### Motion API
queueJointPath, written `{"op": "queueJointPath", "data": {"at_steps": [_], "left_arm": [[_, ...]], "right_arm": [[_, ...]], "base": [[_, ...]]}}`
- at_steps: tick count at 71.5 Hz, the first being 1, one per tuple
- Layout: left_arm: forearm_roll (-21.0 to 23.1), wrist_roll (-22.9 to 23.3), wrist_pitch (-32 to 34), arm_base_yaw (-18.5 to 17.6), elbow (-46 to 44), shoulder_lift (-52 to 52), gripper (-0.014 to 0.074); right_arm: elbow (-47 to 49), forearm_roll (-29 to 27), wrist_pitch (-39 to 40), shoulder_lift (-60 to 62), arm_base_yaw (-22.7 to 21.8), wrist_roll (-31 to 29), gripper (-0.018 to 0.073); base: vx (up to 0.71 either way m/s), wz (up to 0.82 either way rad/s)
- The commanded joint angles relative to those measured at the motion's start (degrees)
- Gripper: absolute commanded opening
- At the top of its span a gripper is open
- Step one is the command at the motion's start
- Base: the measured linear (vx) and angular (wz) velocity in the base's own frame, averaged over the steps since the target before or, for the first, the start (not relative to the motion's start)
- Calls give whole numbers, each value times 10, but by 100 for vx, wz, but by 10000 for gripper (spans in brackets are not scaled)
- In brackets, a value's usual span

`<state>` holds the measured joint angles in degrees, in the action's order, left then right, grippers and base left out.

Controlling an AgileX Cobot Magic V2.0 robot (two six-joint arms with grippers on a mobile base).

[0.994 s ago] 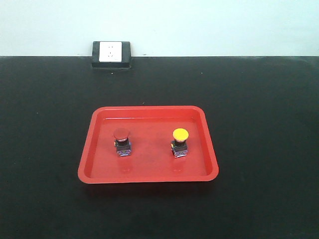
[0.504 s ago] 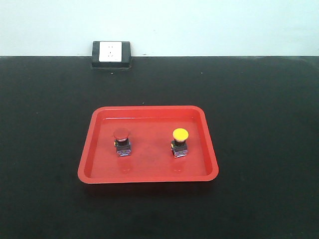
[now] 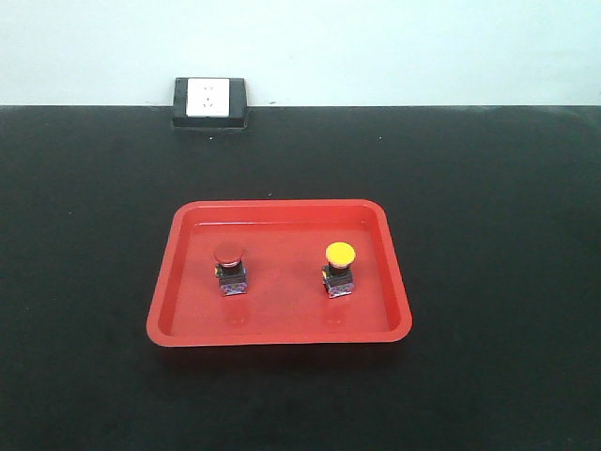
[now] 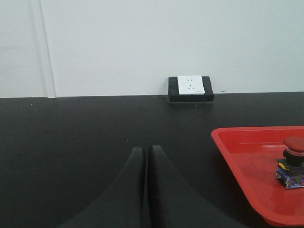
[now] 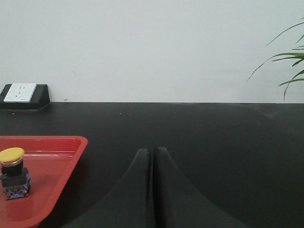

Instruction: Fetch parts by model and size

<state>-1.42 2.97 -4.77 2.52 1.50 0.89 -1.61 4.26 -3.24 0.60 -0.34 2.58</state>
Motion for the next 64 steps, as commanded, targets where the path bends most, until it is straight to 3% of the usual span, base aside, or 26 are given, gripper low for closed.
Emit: {"op": "queueJointPath", "data": {"at_steps": [1,64], "left_arm": [[1,6,39,-3,1,-4,-7],[1,6,39,-3,1,-4,-7]], "right_arm": [[-5,6,45,8,-3,-1,-10],[-5,6,45,8,-3,-1,-10]], "base": [[0,0],[0,0]]}}
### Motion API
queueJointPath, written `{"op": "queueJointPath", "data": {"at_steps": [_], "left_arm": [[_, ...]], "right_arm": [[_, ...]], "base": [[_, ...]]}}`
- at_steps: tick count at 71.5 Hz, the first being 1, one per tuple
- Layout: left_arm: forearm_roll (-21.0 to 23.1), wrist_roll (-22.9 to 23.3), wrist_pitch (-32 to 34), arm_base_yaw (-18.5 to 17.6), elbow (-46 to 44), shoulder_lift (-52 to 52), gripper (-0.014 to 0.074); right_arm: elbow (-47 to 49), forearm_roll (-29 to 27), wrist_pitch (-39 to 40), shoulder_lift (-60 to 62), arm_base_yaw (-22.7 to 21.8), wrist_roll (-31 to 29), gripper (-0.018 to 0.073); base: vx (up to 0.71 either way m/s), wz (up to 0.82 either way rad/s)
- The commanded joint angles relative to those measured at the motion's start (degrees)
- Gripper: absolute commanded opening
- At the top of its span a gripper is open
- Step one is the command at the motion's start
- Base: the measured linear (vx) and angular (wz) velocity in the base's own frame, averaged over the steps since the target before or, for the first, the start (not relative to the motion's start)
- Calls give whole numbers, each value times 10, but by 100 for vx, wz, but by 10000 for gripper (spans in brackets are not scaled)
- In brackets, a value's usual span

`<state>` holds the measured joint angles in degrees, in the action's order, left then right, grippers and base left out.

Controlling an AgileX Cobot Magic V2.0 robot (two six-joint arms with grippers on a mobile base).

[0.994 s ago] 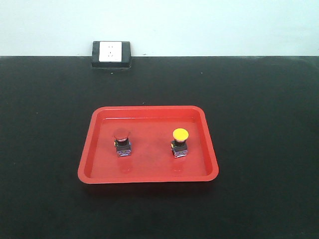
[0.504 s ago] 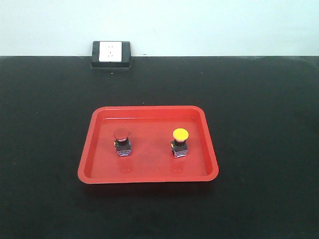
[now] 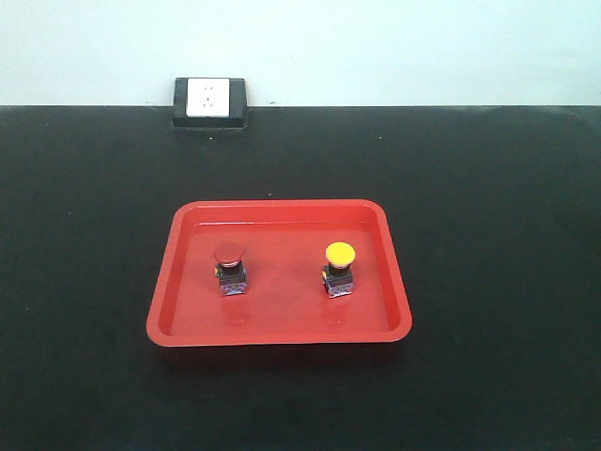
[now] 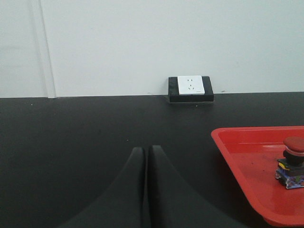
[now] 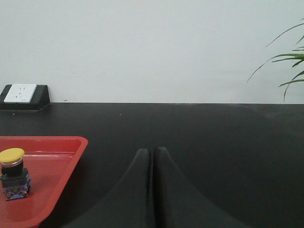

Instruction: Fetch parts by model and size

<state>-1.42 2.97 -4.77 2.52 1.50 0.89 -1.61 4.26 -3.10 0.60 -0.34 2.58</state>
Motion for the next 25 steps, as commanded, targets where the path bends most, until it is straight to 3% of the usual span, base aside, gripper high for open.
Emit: {"op": "queueJointPath", "data": {"at_steps": [1,25], "left_arm": [[1,6,39,-3,1,-4,-7],[1,6,39,-3,1,-4,-7]], "right_arm": [[-5,6,43,8,-3,-1,-10],[-5,6,43,8,-3,-1,-10]], "base": [[0,0],[0,0]]}}
